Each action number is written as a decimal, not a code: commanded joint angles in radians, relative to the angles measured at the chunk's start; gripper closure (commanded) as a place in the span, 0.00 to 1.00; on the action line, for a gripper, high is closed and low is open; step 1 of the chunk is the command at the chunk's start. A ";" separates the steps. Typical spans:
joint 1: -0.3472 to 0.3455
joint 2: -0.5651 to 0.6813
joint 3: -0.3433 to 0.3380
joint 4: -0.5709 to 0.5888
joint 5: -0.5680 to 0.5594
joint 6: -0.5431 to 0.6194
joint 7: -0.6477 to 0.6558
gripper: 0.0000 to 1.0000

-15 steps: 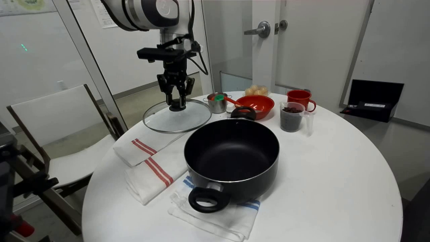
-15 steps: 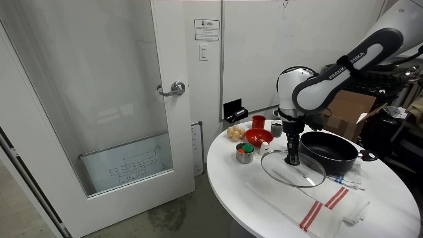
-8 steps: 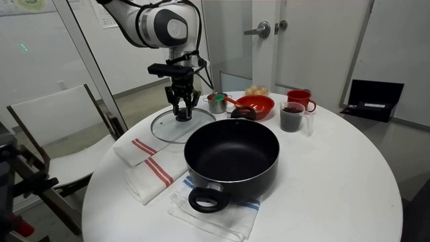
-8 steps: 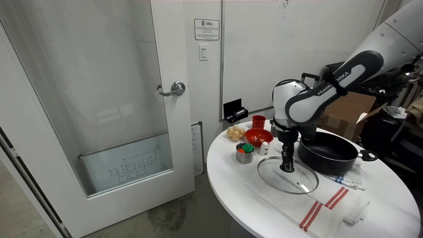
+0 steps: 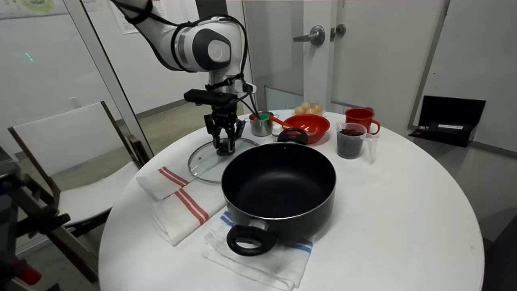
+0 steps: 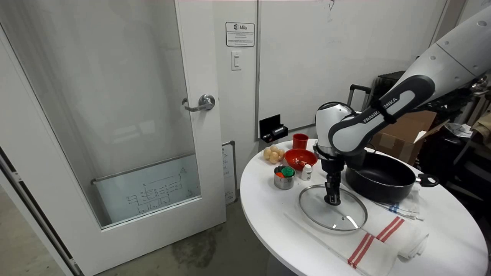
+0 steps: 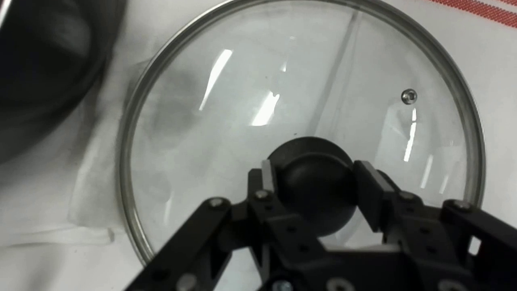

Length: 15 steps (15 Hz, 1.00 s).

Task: Remove the glass lid from the top of the black pot.

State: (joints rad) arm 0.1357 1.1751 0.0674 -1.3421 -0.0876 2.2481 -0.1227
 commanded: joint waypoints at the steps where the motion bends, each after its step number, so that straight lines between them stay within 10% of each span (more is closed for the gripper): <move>1: 0.006 0.027 -0.005 0.035 -0.005 0.000 0.016 0.75; 4: 0.002 0.020 -0.002 0.022 -0.002 0.000 0.016 0.75; 5: 0.002 0.018 -0.002 0.019 -0.003 0.000 0.014 0.25; 10: 0.001 0.011 -0.001 0.005 -0.002 0.007 0.014 0.01; 15: 0.001 -0.029 0.003 -0.032 -0.005 0.032 0.009 0.00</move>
State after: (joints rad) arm 0.1351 1.1794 0.0679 -1.3432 -0.0876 2.2575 -0.1160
